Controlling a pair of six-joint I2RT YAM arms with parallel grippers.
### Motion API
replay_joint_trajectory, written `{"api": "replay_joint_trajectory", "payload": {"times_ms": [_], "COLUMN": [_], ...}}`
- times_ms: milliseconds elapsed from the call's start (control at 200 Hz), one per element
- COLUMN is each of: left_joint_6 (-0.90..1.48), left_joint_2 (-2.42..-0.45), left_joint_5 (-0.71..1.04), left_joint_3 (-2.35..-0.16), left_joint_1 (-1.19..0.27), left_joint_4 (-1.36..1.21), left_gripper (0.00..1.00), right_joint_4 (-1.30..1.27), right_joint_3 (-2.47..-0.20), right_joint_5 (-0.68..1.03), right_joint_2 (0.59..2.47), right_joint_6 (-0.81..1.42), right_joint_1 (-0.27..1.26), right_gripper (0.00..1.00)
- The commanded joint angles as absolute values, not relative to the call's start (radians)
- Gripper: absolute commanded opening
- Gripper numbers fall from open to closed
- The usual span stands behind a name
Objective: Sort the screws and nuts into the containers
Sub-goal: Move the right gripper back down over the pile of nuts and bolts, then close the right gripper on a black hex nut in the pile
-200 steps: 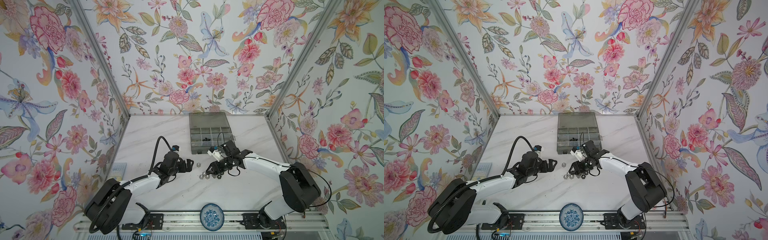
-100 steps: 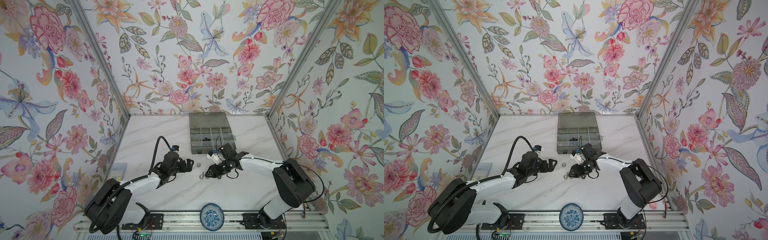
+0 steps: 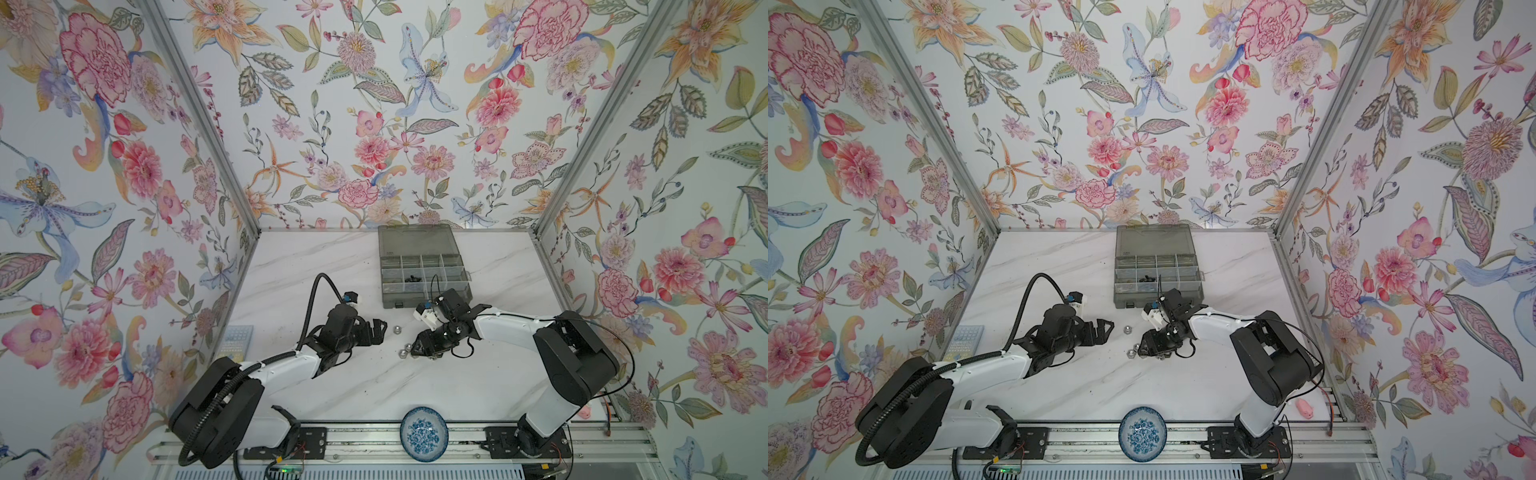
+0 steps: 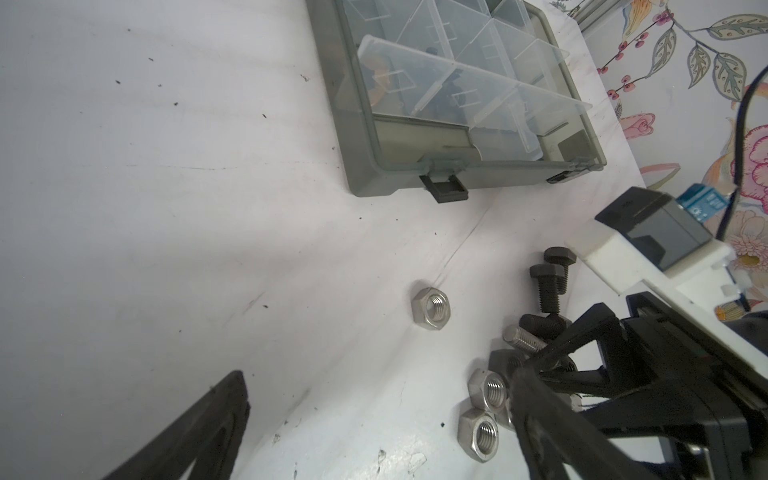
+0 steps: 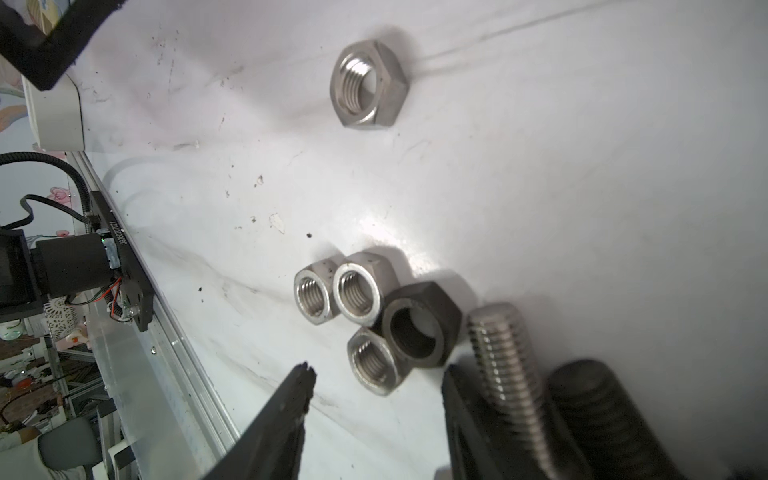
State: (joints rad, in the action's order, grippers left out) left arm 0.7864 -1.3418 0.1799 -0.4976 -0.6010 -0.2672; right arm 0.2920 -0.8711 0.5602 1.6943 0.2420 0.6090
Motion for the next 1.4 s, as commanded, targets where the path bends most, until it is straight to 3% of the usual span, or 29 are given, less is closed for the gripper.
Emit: {"api": "replay_joint_trajectory", "payload": {"times_ms": [0, 1396], "left_joint_6": [0.793, 0.789], "left_joint_2": [-1.344, -1.357], "left_joint_5": [0.187, 0.192], "left_joint_3": [-0.49, -0.507], "left_joint_1": [-0.591, -0.591], "left_joint_4": [-0.272, -0.263], "left_gripper": [0.99, 0.99], "right_joint_4": [0.288, 0.345], "right_joint_3": [-0.892, -0.91], "right_joint_5": [0.507, 0.165], "right_joint_2": [1.717, 1.717], "right_joint_6": [0.261, 0.193], "right_joint_1": [0.597, 0.694], "right_gripper": [0.54, 0.39]}}
